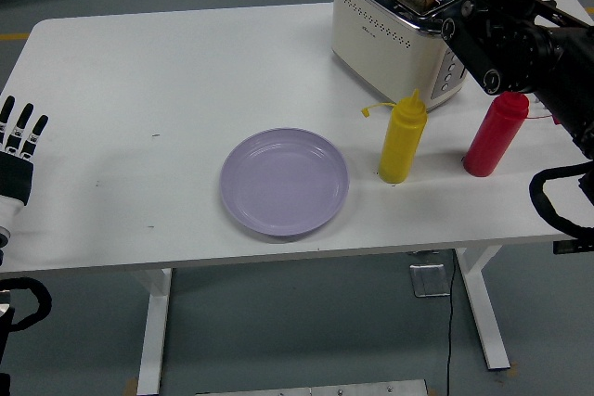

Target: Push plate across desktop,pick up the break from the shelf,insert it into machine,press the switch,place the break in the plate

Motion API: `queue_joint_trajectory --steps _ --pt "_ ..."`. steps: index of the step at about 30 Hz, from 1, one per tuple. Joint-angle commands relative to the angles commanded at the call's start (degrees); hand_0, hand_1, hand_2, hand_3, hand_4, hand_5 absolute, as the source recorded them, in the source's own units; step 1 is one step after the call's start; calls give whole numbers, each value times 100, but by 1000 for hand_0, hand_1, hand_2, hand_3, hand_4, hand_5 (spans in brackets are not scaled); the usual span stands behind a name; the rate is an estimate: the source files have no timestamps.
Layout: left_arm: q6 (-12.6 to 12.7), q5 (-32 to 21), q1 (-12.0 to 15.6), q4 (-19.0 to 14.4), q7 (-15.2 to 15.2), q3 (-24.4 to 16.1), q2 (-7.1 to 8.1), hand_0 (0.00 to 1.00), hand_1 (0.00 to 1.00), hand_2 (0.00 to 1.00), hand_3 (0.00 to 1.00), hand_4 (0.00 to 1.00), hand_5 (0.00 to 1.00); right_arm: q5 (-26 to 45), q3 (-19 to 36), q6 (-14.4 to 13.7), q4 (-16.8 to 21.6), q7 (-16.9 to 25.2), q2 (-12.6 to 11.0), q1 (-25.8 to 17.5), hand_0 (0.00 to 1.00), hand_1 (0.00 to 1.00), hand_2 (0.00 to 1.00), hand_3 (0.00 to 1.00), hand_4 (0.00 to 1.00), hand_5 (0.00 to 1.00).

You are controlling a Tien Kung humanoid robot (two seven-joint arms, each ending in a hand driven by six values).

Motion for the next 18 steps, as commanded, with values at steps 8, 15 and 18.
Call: queue_joint_trajectory --steps 8,15,18 --pt "-2 6 -1 3 3 5 -3 815 864 942 821 633 998 -160 -7 -176 -80 112 60 -15 387 478 550 701 665 383" --pt "-5 8 -21 6 1 30 2 815 862 942 820 633 998 -267 -48 -165 -167 136 89 -49 327 419 501 661 635 353" --pt "-5 10 -21 7 -1 39 3 815 862 942 816 633 998 -253 -56 -199 -223 150 99 -73 323 409 498 656 620 317"
